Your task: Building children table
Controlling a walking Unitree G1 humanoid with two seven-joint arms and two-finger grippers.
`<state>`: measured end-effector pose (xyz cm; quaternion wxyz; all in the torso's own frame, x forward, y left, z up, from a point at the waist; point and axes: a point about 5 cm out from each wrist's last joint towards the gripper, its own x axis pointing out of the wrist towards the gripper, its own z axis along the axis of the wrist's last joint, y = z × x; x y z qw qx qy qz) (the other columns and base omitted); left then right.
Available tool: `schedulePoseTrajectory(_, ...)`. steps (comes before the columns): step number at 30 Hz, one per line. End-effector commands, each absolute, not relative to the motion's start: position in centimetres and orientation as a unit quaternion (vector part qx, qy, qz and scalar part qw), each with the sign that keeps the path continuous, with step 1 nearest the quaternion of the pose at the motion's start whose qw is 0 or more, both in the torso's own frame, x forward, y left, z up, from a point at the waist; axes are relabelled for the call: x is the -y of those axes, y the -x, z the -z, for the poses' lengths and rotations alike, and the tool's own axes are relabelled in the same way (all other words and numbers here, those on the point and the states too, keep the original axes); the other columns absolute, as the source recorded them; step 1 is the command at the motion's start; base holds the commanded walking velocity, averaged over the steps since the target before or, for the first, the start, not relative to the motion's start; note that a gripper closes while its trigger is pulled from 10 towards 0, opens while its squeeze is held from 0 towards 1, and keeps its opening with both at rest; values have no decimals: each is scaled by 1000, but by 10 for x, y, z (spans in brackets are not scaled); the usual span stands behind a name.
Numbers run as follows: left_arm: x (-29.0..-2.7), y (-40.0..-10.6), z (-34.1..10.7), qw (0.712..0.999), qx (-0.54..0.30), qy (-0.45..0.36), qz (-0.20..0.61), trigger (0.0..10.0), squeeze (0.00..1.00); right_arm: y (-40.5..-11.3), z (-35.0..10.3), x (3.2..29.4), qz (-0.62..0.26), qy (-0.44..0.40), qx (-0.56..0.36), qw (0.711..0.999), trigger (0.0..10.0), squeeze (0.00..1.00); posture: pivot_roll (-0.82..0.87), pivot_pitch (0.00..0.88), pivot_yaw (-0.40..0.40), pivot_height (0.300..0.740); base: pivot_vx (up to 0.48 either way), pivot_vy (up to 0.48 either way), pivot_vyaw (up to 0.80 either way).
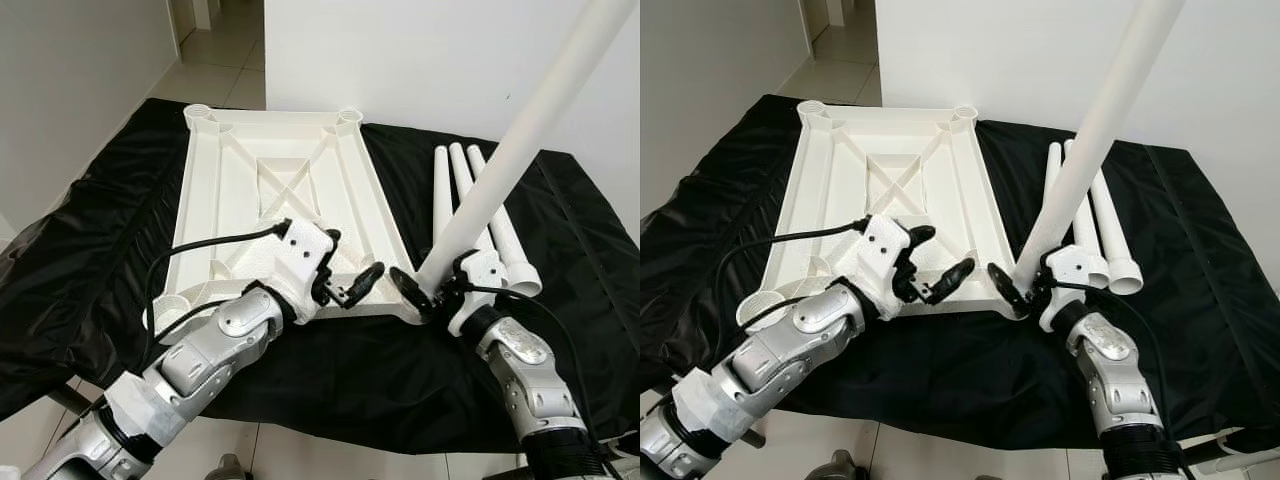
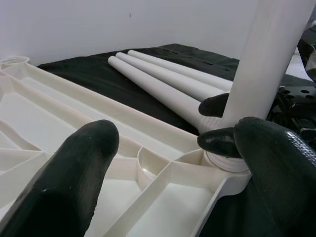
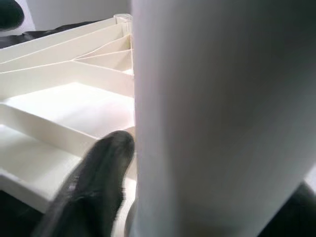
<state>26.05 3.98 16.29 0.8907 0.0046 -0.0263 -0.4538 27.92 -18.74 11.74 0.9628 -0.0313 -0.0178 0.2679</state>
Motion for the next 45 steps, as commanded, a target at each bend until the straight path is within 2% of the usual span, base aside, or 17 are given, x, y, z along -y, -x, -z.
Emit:
schedulePoseTrajectory(1, -30, -244, -156, 794, 18, -25, 607, 10000, 0, -280, -116, 192, -270, 31, 8, 962, 1608, 0, -2, 0, -53, 740, 0, 0, 0)
schedulePoseTrajectory(2, -30, -244, -156, 794, 18, -25, 607, 10000, 0, -280, -116, 192, -270, 31, 8, 962, 1608, 0, -2, 0, -53, 740, 0, 0, 0)
schedulePoseTrajectory(3, -30, -244, -153, 796, 16, -30, 604, 10000, 0, -280, -116, 193, -271, 28, 6, 962, 0, 0, -1, 0, -54, 740, 0, 0, 0)
schedulePoseTrajectory(14, -32, -245, -134, 807, 4, -60, 588, 10000, 0, -278, -109, 193, -256, 0, -4, 967, 0, 0, 3, 0, -51, 740, 0, 0, 0)
schedulePoseTrajectory(15, -32, -246, -133, 808, 4, -65, 586, 10000, 0, -279, -109, 193, -241, -6, -4, 971, 10000, 0, -2, 0, -45, 740, 0, 0, 0)
schedulePoseTrajectory(27, -33, -248, -132, 807, 9, -76, 585, 10000, 0, -276, -100, 188, -177, -30, -11, 984, 10000, 0, -1, 0, -39, 740, 0, 0, 0)
schedulePoseTrajectory(37, -36, -250, -133, 810, 14, -78, 581, 10000, 0, -278, -102, 158, -39, -32, 5, 999, 10000, 0, 3, 0, -38, 740, 0, 0, 0)
schedulePoseTrajectory(45, -38, -253, -134, 815, 18, -81, 574, 10000, 0, -280, -105, 135, 50, -50, 7, 997, 10000, 0, 9, 0, -44, 740, 0, 0, 0)
